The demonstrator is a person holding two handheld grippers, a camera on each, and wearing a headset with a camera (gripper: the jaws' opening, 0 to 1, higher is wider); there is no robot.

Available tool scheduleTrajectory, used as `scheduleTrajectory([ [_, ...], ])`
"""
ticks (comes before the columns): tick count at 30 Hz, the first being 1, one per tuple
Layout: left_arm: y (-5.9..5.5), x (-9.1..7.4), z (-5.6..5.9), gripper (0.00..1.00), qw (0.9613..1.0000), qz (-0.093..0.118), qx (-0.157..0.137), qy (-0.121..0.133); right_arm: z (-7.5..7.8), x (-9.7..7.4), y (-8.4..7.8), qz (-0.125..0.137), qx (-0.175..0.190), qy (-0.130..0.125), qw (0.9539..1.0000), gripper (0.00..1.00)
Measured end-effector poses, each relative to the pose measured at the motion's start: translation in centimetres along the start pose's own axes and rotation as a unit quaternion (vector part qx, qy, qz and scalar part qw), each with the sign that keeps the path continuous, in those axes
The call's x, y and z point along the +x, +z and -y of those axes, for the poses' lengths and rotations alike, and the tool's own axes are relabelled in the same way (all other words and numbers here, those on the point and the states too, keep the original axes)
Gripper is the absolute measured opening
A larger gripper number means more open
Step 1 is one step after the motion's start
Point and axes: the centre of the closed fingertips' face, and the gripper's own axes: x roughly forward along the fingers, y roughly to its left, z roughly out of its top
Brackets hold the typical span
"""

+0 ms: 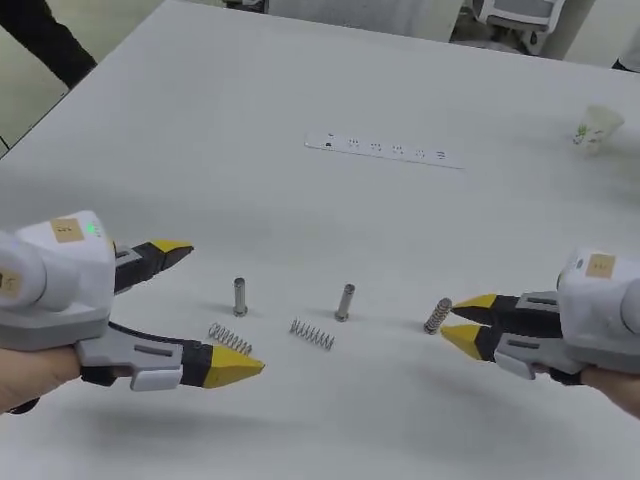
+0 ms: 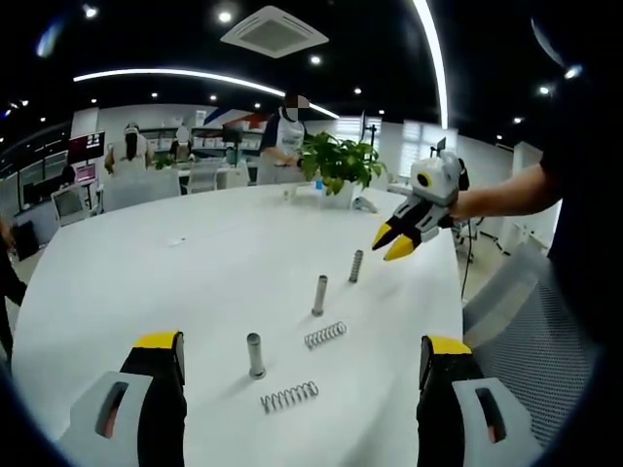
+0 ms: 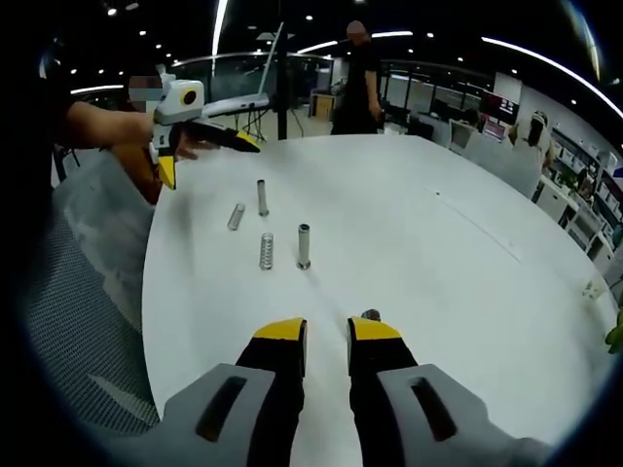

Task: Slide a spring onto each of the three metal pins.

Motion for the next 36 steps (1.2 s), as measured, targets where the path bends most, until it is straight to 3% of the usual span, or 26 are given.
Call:
scheduleTrajectory([
  [10, -0.3, 0.0, 0.1, 0.98, 1.0, -0.003, 0.0, -0.001, -1.2, 1.2, 1.1, 0.002, -0.008, 0.017, 0.9998, 0.13],
  [22, -0.4, 0.0, 0.0, 0.98, 1.0, -0.003, -0.003, 0.001, -4.1, 3.9, 4.4, 0.021, -0.033, 0.059, 0.9975, 0.13],
  [36, -0.6, -0.2, -0.1, 0.98, 1.0, -0.004, -0.005, 0.001, -7.2, 7.3, 5.9, 0.019, -0.057, 0.097, 0.9935, 0.12],
])
